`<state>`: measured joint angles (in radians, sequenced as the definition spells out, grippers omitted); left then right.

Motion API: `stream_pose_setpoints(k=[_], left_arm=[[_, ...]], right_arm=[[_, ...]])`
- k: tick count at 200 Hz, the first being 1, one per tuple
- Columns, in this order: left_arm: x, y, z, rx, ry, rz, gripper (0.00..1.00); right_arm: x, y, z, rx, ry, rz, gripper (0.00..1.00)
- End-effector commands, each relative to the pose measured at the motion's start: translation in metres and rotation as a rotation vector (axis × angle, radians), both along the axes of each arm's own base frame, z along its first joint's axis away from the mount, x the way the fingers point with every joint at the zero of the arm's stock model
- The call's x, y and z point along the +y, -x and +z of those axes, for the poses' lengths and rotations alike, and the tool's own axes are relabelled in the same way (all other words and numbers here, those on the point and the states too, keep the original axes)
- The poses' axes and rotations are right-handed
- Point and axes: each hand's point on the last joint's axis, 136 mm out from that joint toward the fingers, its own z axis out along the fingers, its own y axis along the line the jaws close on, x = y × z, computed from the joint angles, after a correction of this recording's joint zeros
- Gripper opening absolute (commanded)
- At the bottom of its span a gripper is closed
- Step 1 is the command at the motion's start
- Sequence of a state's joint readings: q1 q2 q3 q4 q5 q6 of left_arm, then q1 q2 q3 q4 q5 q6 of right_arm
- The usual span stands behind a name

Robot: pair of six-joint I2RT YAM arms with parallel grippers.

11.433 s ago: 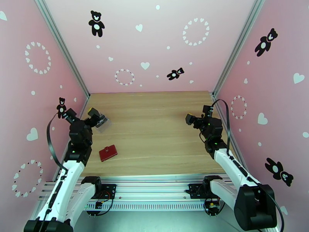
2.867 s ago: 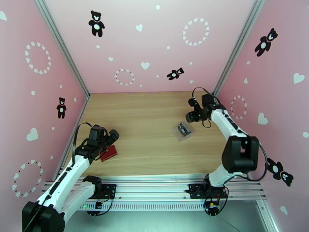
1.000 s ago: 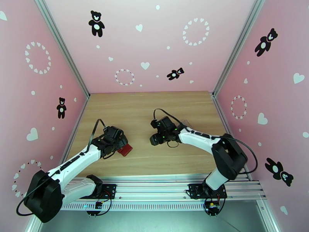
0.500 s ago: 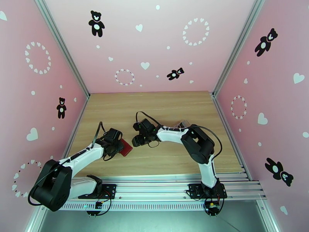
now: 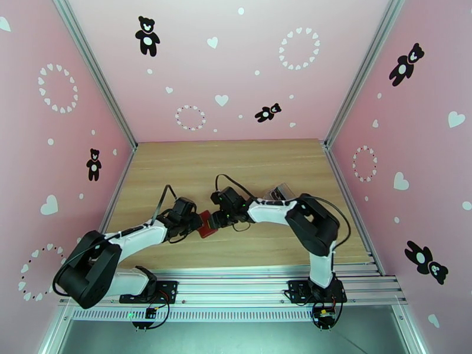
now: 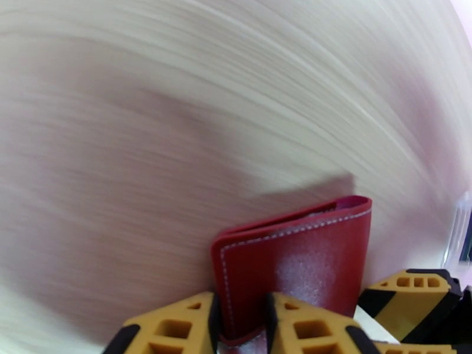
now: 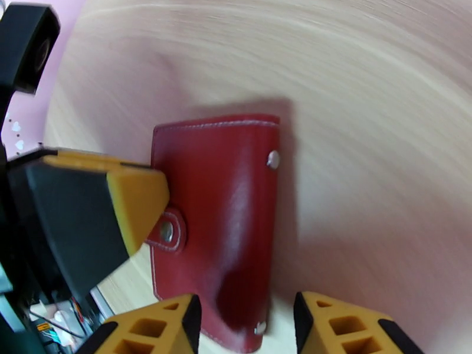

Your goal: Put the credit cards into the card holder

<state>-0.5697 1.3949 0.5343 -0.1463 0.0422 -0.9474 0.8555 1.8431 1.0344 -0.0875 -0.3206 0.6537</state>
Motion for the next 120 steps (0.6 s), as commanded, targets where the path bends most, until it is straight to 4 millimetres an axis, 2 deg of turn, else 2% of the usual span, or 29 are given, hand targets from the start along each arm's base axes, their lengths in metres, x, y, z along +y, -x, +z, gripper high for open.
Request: stream_pose_setpoints(k=[1, 35, 44, 58, 73, 89, 104, 120], left_arm=[[-0.047, 0.013, -0.001, 0.033, 0.086, -0.076, 0.27], [-0.099, 0.025, 0.006, 0.026, 0.094, -0.154, 0.28], [-0.11, 0.027, 0.009, 0.021, 0.096, -0.169, 0.3], [-0.118, 0.03, 0.014, 0.012, 0.093, -0.189, 0.31], [-0.114, 0.03, 0.018, 0.003, 0.071, -0.187, 0.32], [-0.097, 0.029, 0.025, -0.02, -0.006, -0.172, 0.35], [-0.08, 0.026, 0.033, -0.042, -0.057, -0.161, 0.37], [-0.072, 0.02, 0.046, -0.065, -0.044, -0.177, 0.41]], right_arm=[[-0.05, -0.016, 0.018, -0.088, 0.07, -0.116, 0.49], [-0.129, -0.022, 0.029, -0.082, 0.125, -0.264, 0.5], [-0.141, -0.02, 0.032, -0.087, 0.124, -0.282, 0.51], [-0.149, -0.013, 0.039, -0.096, 0.117, -0.271, 0.51], [-0.153, -0.001, 0.044, -0.084, 0.125, -0.239, 0.51], [-0.156, 0.011, 0.047, -0.075, 0.117, -0.223, 0.51], [-0.151, 0.031, 0.049, -0.056, 0.116, -0.17, 0.51], [-0.142, 0.049, 0.051, -0.072, 0.133, -0.113, 0.51]])
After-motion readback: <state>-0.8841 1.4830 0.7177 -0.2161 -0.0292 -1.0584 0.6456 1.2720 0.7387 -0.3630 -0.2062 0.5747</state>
